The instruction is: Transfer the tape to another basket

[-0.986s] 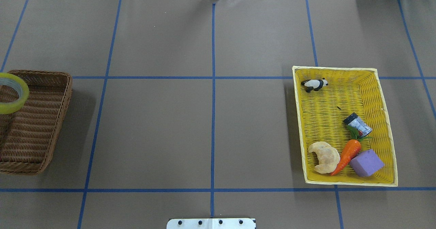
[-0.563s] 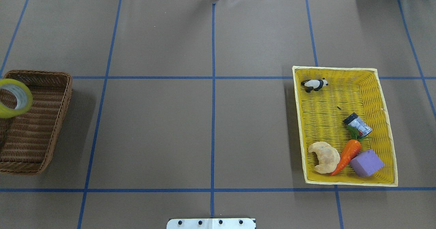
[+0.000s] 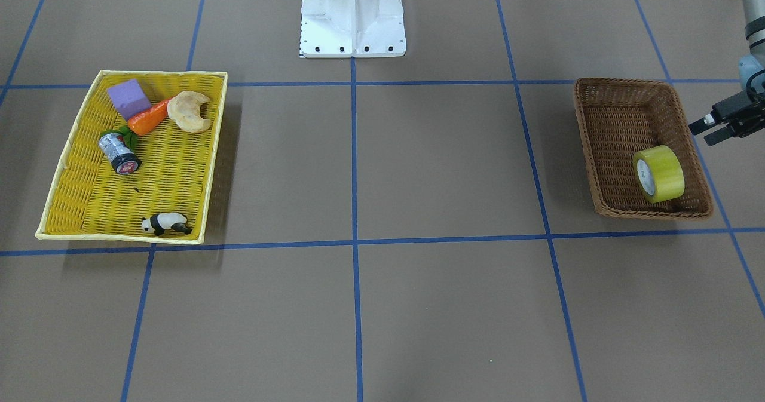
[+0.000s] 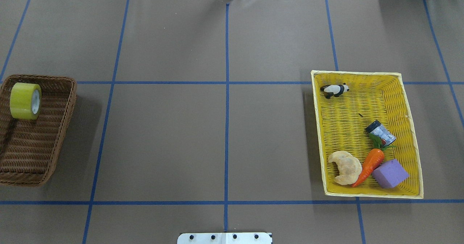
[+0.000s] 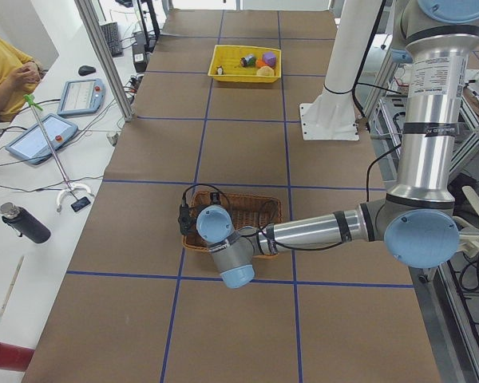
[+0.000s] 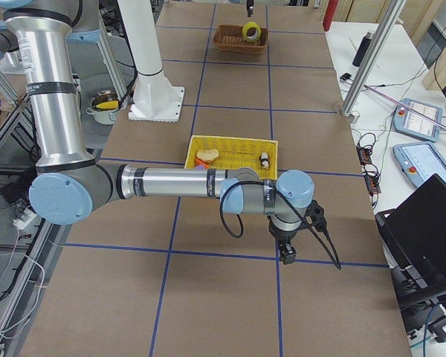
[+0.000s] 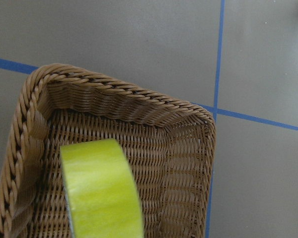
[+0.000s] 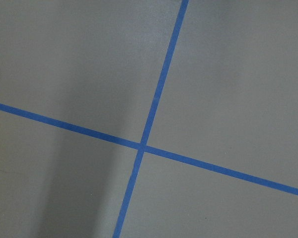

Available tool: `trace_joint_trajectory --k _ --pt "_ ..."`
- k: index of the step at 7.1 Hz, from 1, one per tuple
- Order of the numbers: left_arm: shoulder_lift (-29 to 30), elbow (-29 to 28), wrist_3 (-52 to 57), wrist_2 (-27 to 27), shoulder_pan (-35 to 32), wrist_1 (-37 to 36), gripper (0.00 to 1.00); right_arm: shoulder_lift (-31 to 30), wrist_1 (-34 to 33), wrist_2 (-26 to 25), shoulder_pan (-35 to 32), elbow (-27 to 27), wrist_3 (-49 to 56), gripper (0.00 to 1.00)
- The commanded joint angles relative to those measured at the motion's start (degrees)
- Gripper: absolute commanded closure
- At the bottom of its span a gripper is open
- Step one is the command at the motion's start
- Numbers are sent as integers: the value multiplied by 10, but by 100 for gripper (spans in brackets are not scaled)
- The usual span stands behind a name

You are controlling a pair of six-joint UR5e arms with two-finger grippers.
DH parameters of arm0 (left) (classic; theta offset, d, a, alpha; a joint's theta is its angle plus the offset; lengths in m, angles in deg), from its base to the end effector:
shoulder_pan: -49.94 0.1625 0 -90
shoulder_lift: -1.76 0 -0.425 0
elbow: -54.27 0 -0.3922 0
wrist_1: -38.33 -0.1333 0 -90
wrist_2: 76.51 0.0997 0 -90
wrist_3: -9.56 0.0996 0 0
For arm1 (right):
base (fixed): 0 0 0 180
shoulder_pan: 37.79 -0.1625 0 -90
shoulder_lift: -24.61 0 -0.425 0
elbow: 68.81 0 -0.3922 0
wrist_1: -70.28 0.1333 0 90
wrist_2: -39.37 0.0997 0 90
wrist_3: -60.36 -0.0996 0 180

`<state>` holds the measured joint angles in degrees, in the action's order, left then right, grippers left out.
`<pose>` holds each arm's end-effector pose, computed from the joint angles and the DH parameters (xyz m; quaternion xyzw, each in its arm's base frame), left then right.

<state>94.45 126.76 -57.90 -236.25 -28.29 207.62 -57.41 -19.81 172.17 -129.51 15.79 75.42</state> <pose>0.0575 -0.4714 0.6122 0.0288 0.6516 -0.0545 0.7561 0.0822 -0.5514 0.6344 0.0732 -0.3579 -0.1160 0.9236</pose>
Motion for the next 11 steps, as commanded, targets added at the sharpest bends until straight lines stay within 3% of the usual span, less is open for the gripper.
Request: trace_joint_trajectory --k 1,3,5,7,9,11 --pt "41 12 0 7 -10 -3 1 0 0 0 0 2 -3 0" --pt "40 69 5 123 -24 -1 1 -1 0 0 1 3 -4 0" --pt "40 67 180 175 -40 -46 1 -1 0 0 0 2 -4 0" --pt "40 70 374 211 -88 -164 1 -2 1 0 0 2 -4 0" --pt "42 71 546 331 -90 -272 1 -1 1 0 1 1 -3 0" --pt "59 78 664 371 -93 -442 1 -2 0 0 0 -1 -2 0"
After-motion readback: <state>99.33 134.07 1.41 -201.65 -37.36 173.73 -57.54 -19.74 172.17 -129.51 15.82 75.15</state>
